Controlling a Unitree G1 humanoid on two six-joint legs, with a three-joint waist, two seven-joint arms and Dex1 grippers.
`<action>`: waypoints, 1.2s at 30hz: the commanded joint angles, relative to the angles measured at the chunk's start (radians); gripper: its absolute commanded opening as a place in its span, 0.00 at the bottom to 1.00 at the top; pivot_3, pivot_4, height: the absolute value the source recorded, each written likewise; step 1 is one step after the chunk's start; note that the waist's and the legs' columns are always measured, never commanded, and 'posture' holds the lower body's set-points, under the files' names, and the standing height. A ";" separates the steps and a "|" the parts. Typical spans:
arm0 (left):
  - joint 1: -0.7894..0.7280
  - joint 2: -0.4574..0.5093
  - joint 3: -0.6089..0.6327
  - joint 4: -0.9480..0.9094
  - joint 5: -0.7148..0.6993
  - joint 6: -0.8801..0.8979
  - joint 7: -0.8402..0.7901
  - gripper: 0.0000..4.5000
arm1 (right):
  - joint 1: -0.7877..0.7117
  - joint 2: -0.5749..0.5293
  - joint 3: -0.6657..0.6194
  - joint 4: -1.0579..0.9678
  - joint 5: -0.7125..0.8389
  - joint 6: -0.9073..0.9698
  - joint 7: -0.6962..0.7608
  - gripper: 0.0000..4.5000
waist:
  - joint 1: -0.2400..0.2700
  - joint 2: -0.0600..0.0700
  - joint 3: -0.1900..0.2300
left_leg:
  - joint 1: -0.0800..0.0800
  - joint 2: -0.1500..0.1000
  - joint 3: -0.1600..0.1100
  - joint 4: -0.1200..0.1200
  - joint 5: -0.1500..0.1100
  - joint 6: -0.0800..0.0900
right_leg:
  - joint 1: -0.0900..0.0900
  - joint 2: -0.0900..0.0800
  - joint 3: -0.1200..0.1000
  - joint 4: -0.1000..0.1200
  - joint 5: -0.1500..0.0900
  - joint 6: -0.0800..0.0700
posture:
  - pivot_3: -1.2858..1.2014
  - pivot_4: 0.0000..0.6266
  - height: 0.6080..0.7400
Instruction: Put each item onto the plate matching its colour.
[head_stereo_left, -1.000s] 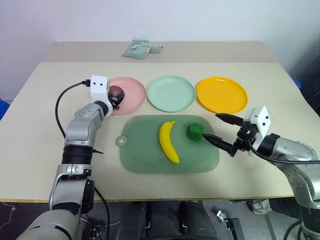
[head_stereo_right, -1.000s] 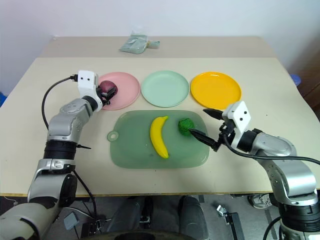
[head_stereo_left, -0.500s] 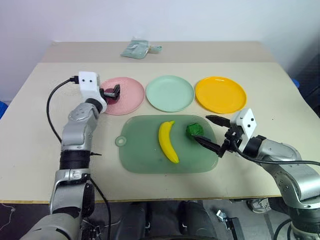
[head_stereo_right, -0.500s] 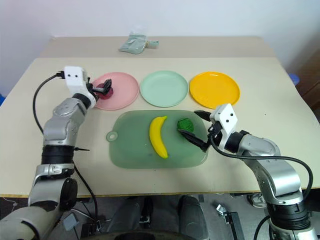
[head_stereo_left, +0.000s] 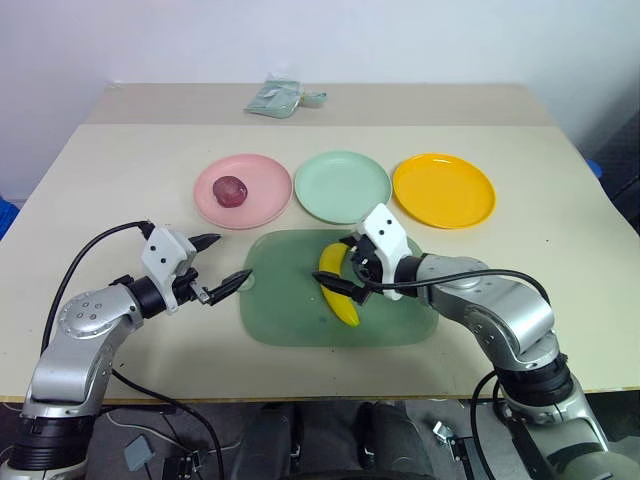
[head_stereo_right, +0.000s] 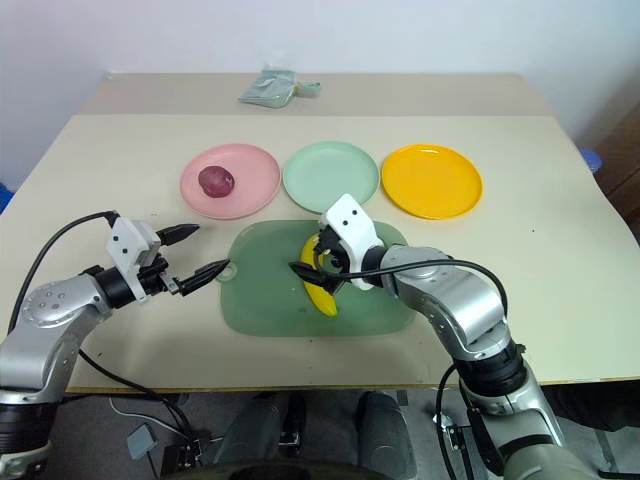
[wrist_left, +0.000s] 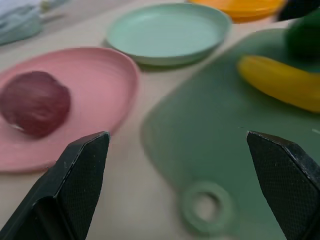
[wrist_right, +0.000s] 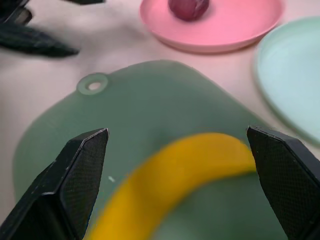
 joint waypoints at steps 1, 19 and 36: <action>0.049 0.020 0.033 -0.091 -0.045 0.019 -0.025 0.99 | -0.021 0.023 0.008 -0.016 0.001 0.094 -0.037 1.00 | -0.005 0.000 0.000 | 0.000 0.000 0.000 0.000 0.000 0.000 | 0.000 0.000 0.000 0.000 0.000 0.000 | 0.52 0.24 1.00; 0.114 0.030 -0.044 -0.132 -0.033 0.020 -0.047 1.00 | -0.089 0.069 0.088 0.047 -0.038 0.185 -0.054 0.38 | -0.021 0.001 0.000 | 0.000 0.000 0.002 -0.002 0.000 0.001 | -0.001 0.002 0.000 0.000 0.000 0.000 | 0.52 0.24 1.00; 0.111 0.004 -0.045 -0.126 -0.040 0.003 -0.043 1.00 | -0.292 0.050 -0.092 0.222 -0.155 -0.079 -0.089 0.38 | -0.023 0.001 0.000 | 0.000 0.000 0.002 -0.003 0.000 0.001 | -0.001 0.002 0.000 0.000 0.000 0.001 | 0.52 0.24 1.00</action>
